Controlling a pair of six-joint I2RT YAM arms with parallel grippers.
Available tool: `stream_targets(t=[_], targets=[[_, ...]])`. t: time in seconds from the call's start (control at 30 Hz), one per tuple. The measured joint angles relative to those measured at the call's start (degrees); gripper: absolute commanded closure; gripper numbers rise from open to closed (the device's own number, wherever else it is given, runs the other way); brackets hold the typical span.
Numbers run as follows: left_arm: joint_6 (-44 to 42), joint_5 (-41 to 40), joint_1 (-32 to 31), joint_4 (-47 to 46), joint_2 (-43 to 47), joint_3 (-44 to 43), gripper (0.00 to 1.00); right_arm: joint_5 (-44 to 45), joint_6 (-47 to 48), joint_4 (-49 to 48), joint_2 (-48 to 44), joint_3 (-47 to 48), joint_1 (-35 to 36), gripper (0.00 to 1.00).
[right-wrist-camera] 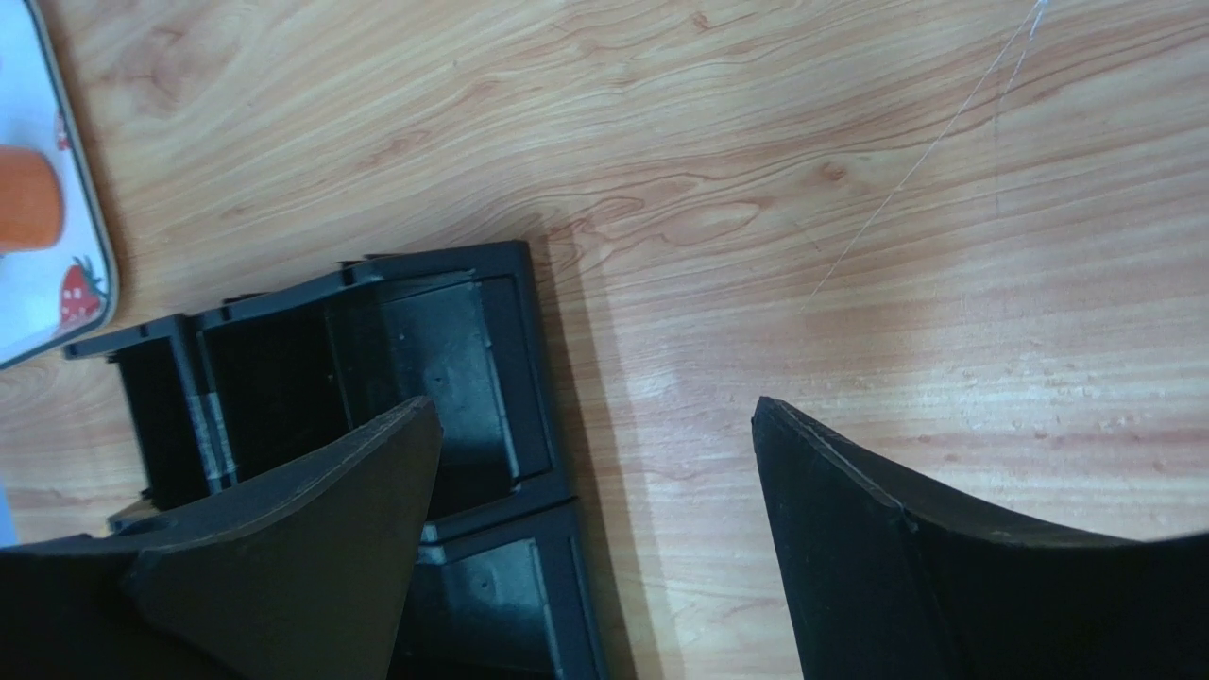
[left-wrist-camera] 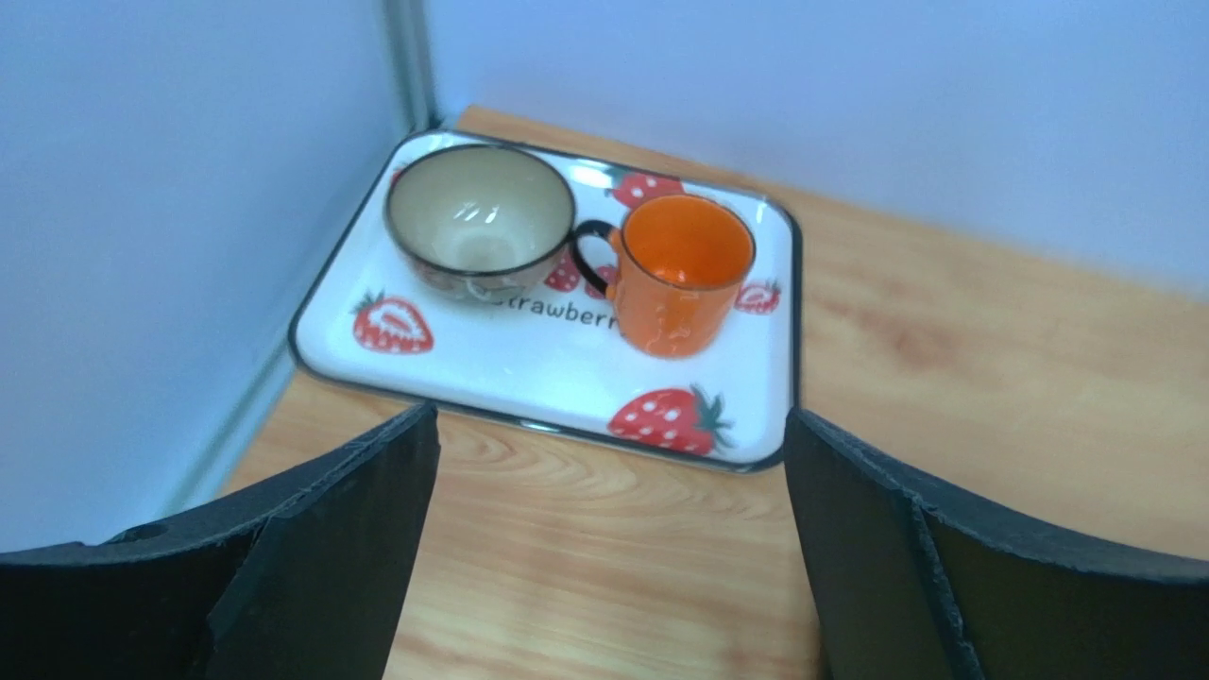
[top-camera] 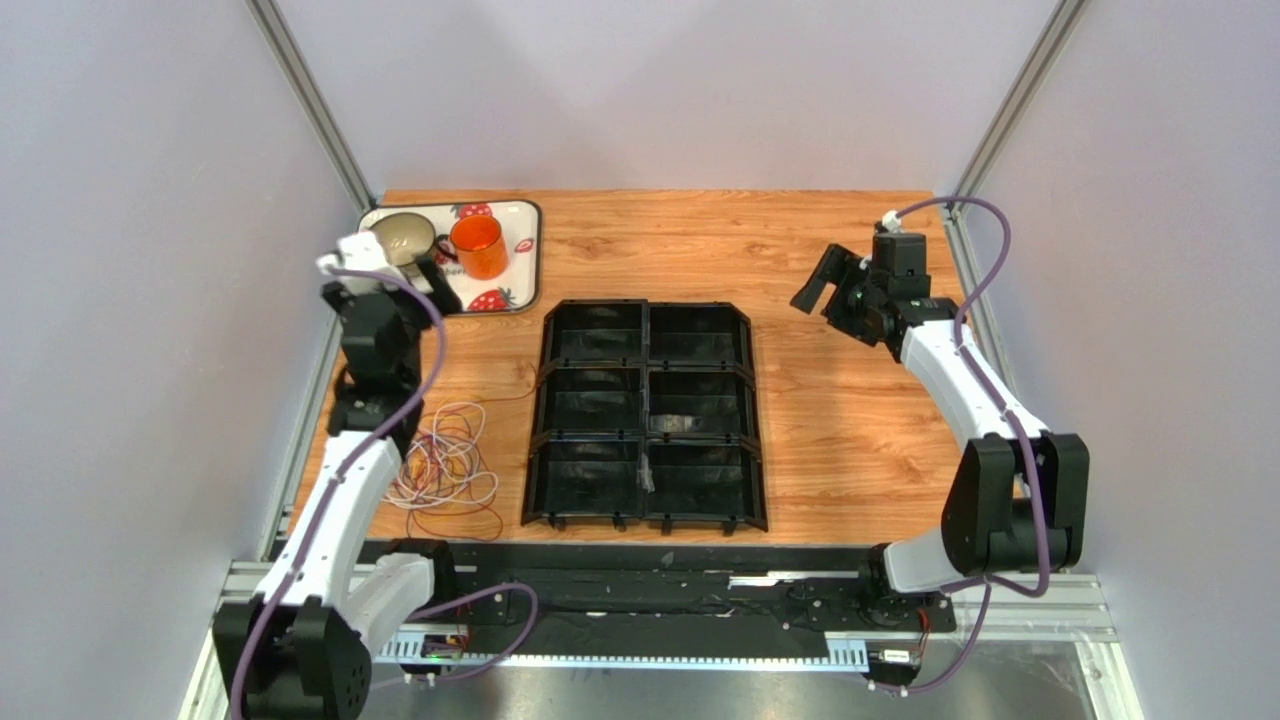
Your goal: Untangle the cables
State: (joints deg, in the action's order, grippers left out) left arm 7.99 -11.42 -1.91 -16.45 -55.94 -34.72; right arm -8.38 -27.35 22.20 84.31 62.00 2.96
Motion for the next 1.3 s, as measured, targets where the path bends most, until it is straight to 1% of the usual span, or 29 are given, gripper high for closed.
stream_targets(t=[0.07,0.1,0.2,0.33,0.4,0.43,0.53,0.6,0.63,0.7,0.73,0.8,0.93,1.07,1.13,1.3], targets=[[10.4,-6.4,0.3,12.0,2.5,-8.7,0.01,0.4,-0.8,1.6,-1.9,0.7,0.2,0.17],[14.2,-8.1,0.8,15.9,3.1,-11.1,0.01,0.3,-1.2,2.5,-2.6,1.3,0.2,0.18],[22.0,-7.6,4.0,29.5,3.9,-15.1,0.01,-0.3,-1.9,4.7,-4.4,3.5,0.5,0.17],[27.8,-7.6,5.3,46.8,4.9,-14.0,0.01,-0.6,-1.9,7.9,-6.6,4.3,2.1,0.17],[30.0,-8.0,5.3,54.6,9.1,-11.6,0.01,-0.7,-1.9,9.4,-8.0,4.3,3.8,0.18],[31.2,-8.3,5.2,57.9,11.8,-10.5,0.03,-0.8,-1.8,10.0,-8.7,4.3,4.6,0.18],[34.7,-9.3,5.0,64.5,17.5,-9.8,0.04,-1.2,-1.8,11.2,-10.3,4.3,7.1,0.18],[36.7,-10.4,5.0,66.5,18.1,-9.9,0.05,-1.2,-1.7,11.8,-10.7,4.3,8.8,0.19],[37.5,-10.8,5.0,67.3,17.3,-9.9,0.07,-1.3,-1.7,12.0,-10.7,4.3,9.3,0.20],[39.3,-11.5,5.0,68.9,14.0,-9.8,0.12,-1.4,-1.4,13.1,-10.7,4.3,10.7,0.20],[39.8,-11.6,5.0,69.2,12.8,-9.7,0.17,-1.4,-1.3,13.8,-10.7,4.3,11.1,0.19],[39.9,-11.1,5.0,68.7,10.2,-8.8,0.19,-1.4,-1.2,14.8,-10.7,4.3,11.9,0.20],[37.0,-8.5,5.0,67.0,9.1,-7.2,0.15,-1.4,-1.1,15.5,-10.6,4.3,13.3,0.20],[32.5,-7.3,4.3,65.2,7.0,-9.0,0.14,-1.3,-0.8,15.5,-10.2,4.3,14.8,0.20],[30.7,-7.6,2.6,64.5,5.3,-10.6,0.15,-1.3,-0.7,15.7,-9.8,4.3,15.5,0.20],[26.7,-10.7,-5.4,64.1,0.5,-15.6,0.19,-1.2,-0.3,15.9,-9.2,4.3,16.2,0.20]])
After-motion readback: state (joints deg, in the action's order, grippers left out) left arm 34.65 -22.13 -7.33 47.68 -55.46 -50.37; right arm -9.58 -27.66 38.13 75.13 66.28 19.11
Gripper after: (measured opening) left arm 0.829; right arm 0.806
